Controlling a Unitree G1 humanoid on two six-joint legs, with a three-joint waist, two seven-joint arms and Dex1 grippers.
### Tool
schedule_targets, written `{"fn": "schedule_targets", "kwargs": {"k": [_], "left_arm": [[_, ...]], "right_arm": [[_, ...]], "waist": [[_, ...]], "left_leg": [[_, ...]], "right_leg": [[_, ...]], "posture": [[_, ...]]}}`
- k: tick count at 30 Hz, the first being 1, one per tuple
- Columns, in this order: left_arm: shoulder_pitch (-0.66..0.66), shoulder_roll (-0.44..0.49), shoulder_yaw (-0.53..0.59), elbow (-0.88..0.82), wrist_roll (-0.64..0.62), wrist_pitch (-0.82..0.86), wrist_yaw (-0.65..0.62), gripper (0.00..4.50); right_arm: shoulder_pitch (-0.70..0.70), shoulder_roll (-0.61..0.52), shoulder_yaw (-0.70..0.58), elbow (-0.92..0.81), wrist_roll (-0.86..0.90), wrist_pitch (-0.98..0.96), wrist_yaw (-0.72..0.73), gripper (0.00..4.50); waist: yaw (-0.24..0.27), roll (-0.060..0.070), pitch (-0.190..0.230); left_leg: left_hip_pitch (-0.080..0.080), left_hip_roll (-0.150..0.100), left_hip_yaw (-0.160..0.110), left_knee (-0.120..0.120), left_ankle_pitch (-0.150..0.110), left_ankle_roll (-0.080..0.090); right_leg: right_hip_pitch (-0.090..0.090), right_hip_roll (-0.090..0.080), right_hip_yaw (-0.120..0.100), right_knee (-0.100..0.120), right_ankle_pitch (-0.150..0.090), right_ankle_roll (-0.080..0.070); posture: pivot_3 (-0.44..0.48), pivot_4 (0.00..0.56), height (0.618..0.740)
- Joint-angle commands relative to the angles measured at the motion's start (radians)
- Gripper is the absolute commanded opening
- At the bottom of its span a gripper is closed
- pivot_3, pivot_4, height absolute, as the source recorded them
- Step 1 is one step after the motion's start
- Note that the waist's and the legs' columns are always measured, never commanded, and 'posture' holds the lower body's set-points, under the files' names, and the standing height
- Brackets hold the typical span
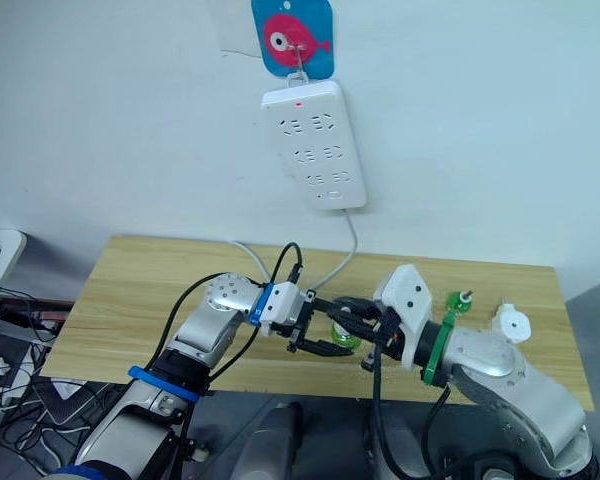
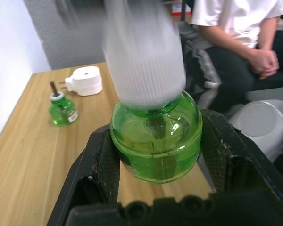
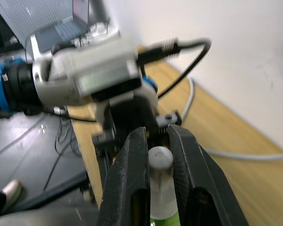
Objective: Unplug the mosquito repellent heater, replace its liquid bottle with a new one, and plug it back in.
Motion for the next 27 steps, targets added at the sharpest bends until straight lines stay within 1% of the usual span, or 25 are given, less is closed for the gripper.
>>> {"fn": "schedule_targets", "kwargs": {"k": [1, 4, 6, 8, 10, 13, 15, 17, 19, 21, 27], "left_arm": [[-0.001, -0.001, 0.006, -0.015, -0.002, 0.001, 0.013, 2.26], [0.002, 0.006, 0.010, 0.007, 0.003, -0.010, 0.019, 2.26], [0.003, 0.011, 0.013, 0.032, 0.013, -0.031, 0.024, 2.26], [0.006, 0.017, 0.019, 0.046, 0.019, -0.042, 0.035, 2.26], [0.019, 0.024, 0.028, 0.040, 0.018, -0.050, 0.049, 2.26], [0.028, 0.033, 0.042, 0.032, 0.011, -0.054, 0.062, 2.26], [0.040, 0.045, 0.056, 0.016, 0.005, -0.051, 0.078, 2.26], [0.062, 0.062, 0.070, -0.017, -0.005, -0.037, 0.091, 2.26], [0.082, 0.078, 0.079, -0.041, -0.010, -0.030, 0.095, 2.26], [0.102, 0.096, 0.081, -0.058, -0.003, -0.032, 0.104, 2.26], [0.113, 0.122, 0.099, -0.081, 0.000, -0.019, 0.147, 2.26]], "right_arm": [[-0.078, -0.005, -0.095, -0.077, 0.116, 0.022, -0.031, 0.27], [-0.132, -0.009, -0.142, -0.089, 0.184, 0.050, -0.084, 0.27], [-0.152, -0.002, -0.170, -0.079, 0.206, 0.069, -0.144, 0.27], [-0.138, -0.004, -0.172, -0.051, 0.135, 0.069, -0.206, 0.27], [-0.071, -0.013, -0.136, 0.005, -0.009, 0.023, -0.256, 0.27], [-0.017, 0.005, -0.092, 0.073, -0.139, -0.039, -0.297, 0.27], [0.024, 0.033, -0.058, 0.170, -0.243, -0.131, -0.315, 0.27], [0.051, 0.092, -0.046, 0.303, -0.321, -0.241, -0.337, 0.27], [0.051, 0.155, -0.037, 0.414, -0.368, -0.333, -0.342, 0.27], [0.048, 0.193, -0.011, 0.526, -0.436, -0.431, -0.338, 0.27], [0.055, 0.280, -0.020, 0.811, -0.536, -0.666, -0.336, 0.27]], "waist": [[0.000, 0.000, 0.000], [0.000, 0.000, 0.000], [0.000, 0.000, 0.000], [0.000, 0.000, 0.000], [0.002, 0.000, 0.000], [0.001, 0.000, 0.000], [0.000, 0.000, 0.000], [0.000, 0.000, 0.000], [-0.001, 0.001, 0.000], [-0.002, 0.001, 0.001], [0.004, 0.003, 0.003]], "left_leg": [[0.000, 0.000, 0.000, 0.000, 0.000, 0.000], [0.000, 0.000, 0.000, -0.001, 0.000, 0.000], [0.000, 0.000, 0.000, -0.001, 0.000, 0.000], [0.000, 0.000, 0.000, -0.001, 0.000, 0.000], [0.000, 0.000, 0.000, -0.001, 0.000, 0.000], [-0.001, 0.000, 0.000, -0.001, 0.000, 0.000], [-0.001, 0.000, 0.001, -0.001, 0.000, 0.000], [0.000, 0.000, 0.001, -0.001, 0.000, 0.000], [0.000, 0.001, 0.001, -0.002, 0.000, 0.000], [0.001, 0.001, 0.001, -0.002, 0.000, 0.000], [0.000, 0.000, 0.001, -0.002, 0.000, 0.000]], "right_leg": [[0.000, 0.000, 0.000, 0.000, 0.000, 0.000], [0.000, 0.000, 0.000, 0.000, 0.000, 0.000], [0.000, 0.000, 0.000, 0.000, 0.000, -0.001], [0.000, 0.000, 0.000, 0.000, 0.001, -0.001], [0.000, 0.000, 0.000, 0.000, 0.000, -0.001], [-0.001, -0.001, 0.000, 0.000, 0.000, -0.001], [-0.001, -0.001, 0.001, 0.000, 0.000, -0.001], [-0.001, 0.000, 0.001, 0.000, -0.001, 0.000], [-0.001, 0.000, 0.001, 0.000, -0.001, 0.000], [-0.001, 0.000, 0.001, 0.000, -0.001, -0.001], [-0.001, 0.000, 0.001, 0.000, -0.002, -0.001]], "posture": [[0.158, 0.290, 0.740], [0.156, 0.290, 0.740], [0.154, 0.290, 0.740], [0.156, 0.290, 0.740], [0.163, 0.292, 0.740], [0.175, 0.296, 0.740], [0.186, 0.299, 0.740], [0.196, 0.304, 0.740], [0.204, 0.308, 0.740], [0.214, 0.311, 0.740], [0.239, 0.331, 0.740]]}}
